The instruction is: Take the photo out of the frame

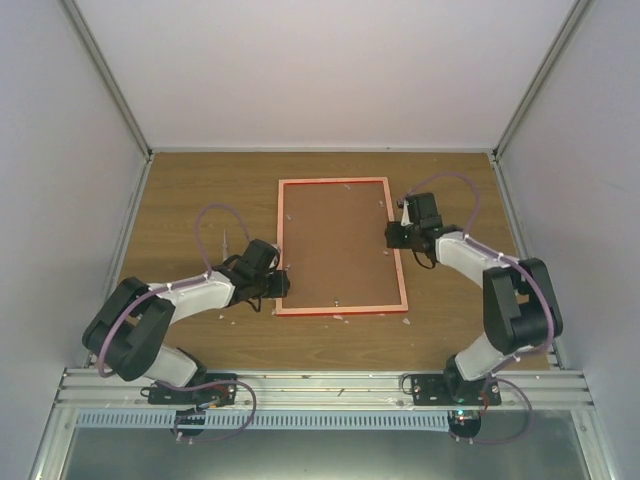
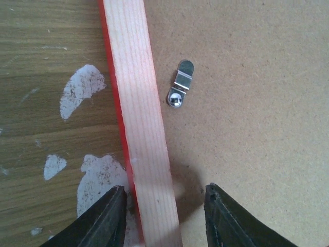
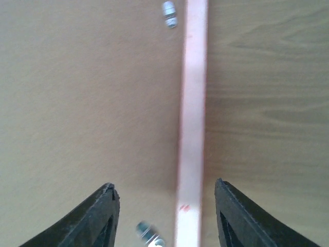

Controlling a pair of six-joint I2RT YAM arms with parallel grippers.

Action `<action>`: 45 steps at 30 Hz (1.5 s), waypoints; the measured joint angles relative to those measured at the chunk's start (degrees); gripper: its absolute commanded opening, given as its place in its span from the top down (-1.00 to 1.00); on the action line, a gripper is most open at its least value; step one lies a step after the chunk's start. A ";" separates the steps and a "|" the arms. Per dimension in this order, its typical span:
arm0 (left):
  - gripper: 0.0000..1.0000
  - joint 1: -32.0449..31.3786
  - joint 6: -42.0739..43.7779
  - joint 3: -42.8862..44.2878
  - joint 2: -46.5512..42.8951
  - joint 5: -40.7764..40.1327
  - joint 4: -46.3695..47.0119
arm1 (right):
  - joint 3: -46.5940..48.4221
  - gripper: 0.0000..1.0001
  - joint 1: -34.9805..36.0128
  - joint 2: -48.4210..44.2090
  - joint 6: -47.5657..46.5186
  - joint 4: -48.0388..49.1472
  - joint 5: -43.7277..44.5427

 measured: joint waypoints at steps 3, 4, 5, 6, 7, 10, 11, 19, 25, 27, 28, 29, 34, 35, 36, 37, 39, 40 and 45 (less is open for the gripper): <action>0.23 -0.13 0.22 0.52 0.66 -1.11 -0.13 | -3.15 -0.21 2.86 -4.20 -0.46 0.17 -0.57; 0.28 -0.13 0.33 0.79 0.98 -1.49 -0.15 | -4.57 -0.24 4.50 -5.81 -0.70 0.20 -0.81; 0.32 -0.13 0.48 1.05 1.36 -1.81 -0.09 | -5.66 -0.26 6.14 -7.04 -0.76 0.11 -0.94; 0.38 -0.13 0.50 1.20 1.60 -2.05 0.00 | -6.64 -0.28 7.80 -8.02 -0.98 0.15 -0.96; 0.45 -0.13 0.72 1.44 1.92 -2.34 0.00 | -7.52 -0.28 9.35 -8.90 -1.20 0.17 -0.87; 0.66 -0.13 0.94 1.88 2.34 -3.19 -0.04 | -10.54 -0.31 14.60 -12.17 -1.55 0.15 -0.42; 0.69 -0.13 0.81 2.01 2.38 -3.56 0.02 | -11.41 -0.34 16.04 -13.40 -1.57 0.15 -0.17; 1.00 -0.28 0.92 3.37 2.51 -6.84 -1.64 | -15.08 -0.63 29.70 -24.04 -2.99 -0.07 5.57; 1.00 -0.28 2.01 5.84 2.60 -8.70 -5.29 | -15.10 -0.77 40.65 -24.61 -4.52 -0.33 12.35; 1.00 -0.28 2.40 6.60 2.82 -9.22 -6.08 | -15.08 -0.81 44.30 -23.26 -5.05 -0.52 14.99; 1.00 -0.28 2.51 6.82 2.95 -9.38 -6.25 | -15.02 -0.83 46.16 -22.12 -5.35 -0.74 16.48; 1.00 -0.28 2.62 6.97 3.02 -9.44 -6.38 | -14.95 -0.85 47.78 -20.94 -5.53 -1.01 17.57; 1.00 -0.07 3.50 8.39 3.32 -9.73 -7.67 | -13.62 -0.93 56.59 -13.57 -6.47 -2.95 25.51; 1.00 -0.04 3.63 8.63 3.32 -9.77 -7.93 | -13.25 -0.93 57.90 -12.15 -6.54 -3.32 27.02; 1.00 0.00 3.78 8.94 3.32 -9.81 -8.17 | -12.81 -0.94 59.17 -10.80 -6.62 -3.65 28.79; 1.00 0.00 3.96 9.31 3.32 -9.84 -8.52 | -12.41 -0.94 60.06 -9.66 -6.56 -3.93 30.27; 1.00 0.02 4.15 9.81 3.30 -9.97 -9.07 | -11.41 -0.94 61.51 -7.26 -6.45 -4.61 33.31; 1.00 0.09 4.33 10.03 3.30 -9.97 -9.38 | -10.80 -0.94 62.05 -6.14 -6.34 -5.07 35.17; 1.00 0.37 4.79 10.36 3.10 -9.92 -9.81 | -9.11 -0.93 62.73 -1.09 -5.27 -6.38 43.43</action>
